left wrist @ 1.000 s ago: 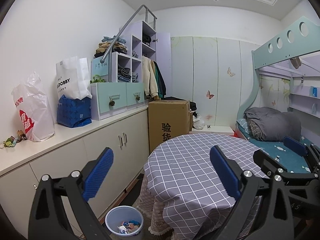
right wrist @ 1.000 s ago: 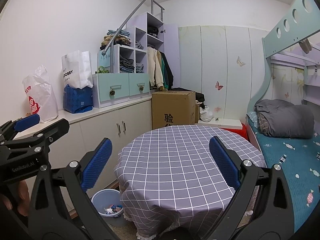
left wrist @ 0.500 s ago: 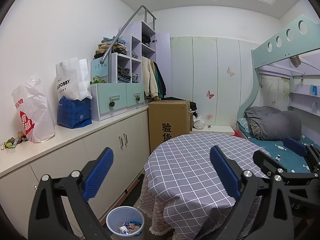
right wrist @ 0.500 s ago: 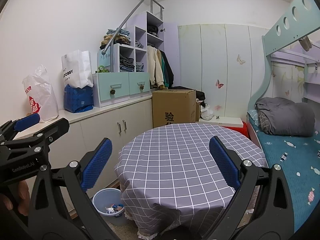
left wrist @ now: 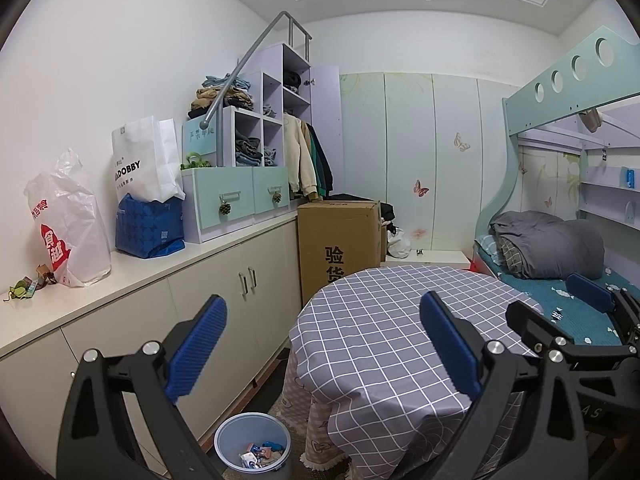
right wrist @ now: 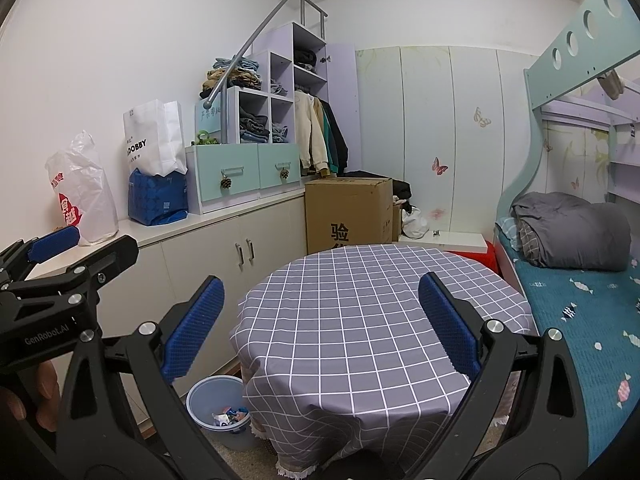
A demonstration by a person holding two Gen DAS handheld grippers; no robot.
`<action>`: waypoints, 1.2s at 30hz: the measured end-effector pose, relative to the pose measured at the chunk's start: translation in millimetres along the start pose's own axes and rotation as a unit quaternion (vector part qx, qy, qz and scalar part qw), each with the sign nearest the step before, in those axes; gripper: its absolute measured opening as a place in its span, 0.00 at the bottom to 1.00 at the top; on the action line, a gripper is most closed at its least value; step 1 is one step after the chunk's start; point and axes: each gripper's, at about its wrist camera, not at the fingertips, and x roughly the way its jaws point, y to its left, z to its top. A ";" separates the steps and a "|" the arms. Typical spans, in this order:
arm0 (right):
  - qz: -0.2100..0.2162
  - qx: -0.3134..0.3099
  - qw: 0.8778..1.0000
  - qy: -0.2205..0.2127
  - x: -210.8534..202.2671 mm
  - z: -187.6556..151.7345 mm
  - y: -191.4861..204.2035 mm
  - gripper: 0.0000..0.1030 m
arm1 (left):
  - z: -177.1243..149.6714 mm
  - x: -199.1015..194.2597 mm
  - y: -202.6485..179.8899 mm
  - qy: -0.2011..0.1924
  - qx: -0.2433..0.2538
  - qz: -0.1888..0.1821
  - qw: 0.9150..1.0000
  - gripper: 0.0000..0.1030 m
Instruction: Collect trash
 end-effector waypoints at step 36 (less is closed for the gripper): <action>-0.002 0.002 1.000 0.002 0.2 -1.5 5.1 0.93 | -0.8 0.5 1.6 -0.001 0.002 0.001 1.000 0.92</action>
